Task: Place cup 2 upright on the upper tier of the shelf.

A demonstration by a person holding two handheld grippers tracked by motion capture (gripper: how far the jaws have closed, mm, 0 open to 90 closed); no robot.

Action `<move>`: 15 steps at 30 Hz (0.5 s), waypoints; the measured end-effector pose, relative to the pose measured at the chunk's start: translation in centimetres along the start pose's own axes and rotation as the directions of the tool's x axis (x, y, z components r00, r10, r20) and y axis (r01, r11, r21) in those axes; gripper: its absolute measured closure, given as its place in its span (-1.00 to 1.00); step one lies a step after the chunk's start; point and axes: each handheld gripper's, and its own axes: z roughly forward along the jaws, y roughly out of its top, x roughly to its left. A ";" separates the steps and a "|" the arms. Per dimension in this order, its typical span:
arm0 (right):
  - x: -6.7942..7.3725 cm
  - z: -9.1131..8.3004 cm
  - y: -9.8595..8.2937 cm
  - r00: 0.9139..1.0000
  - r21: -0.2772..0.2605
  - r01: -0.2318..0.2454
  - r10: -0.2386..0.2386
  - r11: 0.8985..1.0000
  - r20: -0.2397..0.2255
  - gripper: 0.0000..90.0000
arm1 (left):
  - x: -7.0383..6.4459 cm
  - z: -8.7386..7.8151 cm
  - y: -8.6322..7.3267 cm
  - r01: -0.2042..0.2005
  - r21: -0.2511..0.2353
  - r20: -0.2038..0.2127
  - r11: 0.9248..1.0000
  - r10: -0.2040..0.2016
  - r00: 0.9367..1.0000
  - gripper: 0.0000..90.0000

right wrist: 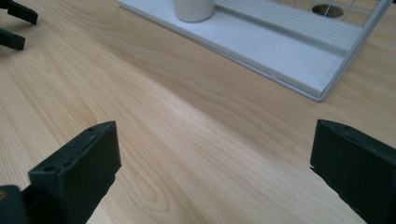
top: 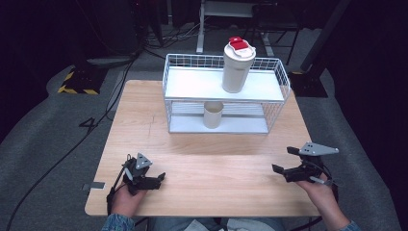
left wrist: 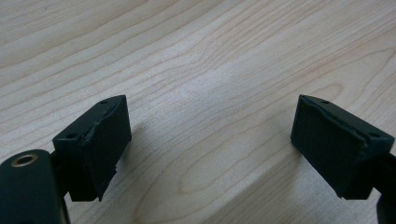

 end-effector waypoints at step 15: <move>0.1 2.4 -3.8 0.999 0.073 -0.032 0.032 0.997 0.004 -0.96 | 0.0 0.0 0.0 0.000 0.000 0.000 1.000 0.000 1.000 -0.72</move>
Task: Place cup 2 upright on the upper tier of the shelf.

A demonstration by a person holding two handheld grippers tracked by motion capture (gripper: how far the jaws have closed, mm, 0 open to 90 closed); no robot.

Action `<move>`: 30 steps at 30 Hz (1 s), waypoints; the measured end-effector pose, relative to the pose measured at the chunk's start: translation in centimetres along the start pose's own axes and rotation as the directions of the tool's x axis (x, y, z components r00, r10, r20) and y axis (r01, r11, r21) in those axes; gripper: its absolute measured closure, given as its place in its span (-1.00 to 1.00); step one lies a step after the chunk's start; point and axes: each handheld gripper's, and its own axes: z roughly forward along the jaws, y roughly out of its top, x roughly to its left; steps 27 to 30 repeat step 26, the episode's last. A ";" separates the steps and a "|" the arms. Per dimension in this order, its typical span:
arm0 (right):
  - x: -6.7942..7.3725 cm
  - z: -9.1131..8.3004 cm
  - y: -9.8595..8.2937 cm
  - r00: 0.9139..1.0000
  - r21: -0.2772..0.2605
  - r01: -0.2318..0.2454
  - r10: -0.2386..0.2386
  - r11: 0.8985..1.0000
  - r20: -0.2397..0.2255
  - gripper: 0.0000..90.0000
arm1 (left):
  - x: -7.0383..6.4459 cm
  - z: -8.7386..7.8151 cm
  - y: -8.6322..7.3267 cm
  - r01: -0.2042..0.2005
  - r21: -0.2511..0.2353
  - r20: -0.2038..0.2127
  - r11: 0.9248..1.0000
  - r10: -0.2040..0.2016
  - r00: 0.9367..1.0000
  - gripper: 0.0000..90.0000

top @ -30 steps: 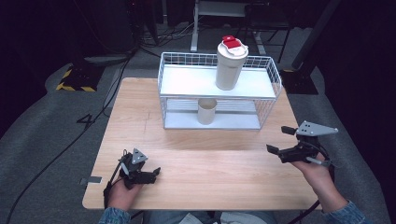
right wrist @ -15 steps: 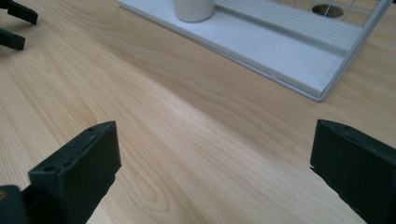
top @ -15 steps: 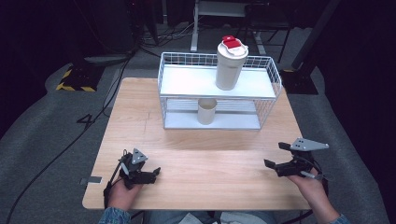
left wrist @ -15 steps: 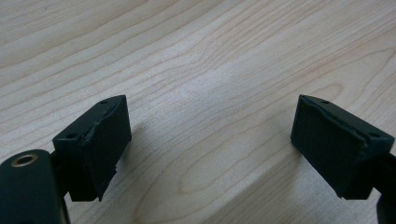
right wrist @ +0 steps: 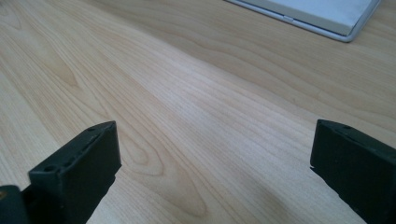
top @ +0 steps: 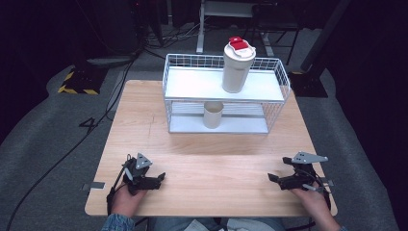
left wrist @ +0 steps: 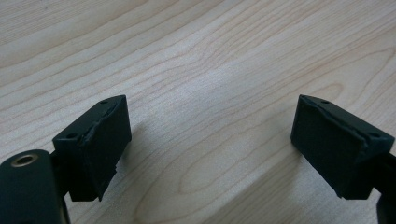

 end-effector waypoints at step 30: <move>0.4 2.2 -1.4 0.990 0.096 -0.016 0.003 0.995 0.139 -0.99 | 0.0 0.0 0.0 0.004 -0.001 0.001 1.000 -0.004 1.000 -0.72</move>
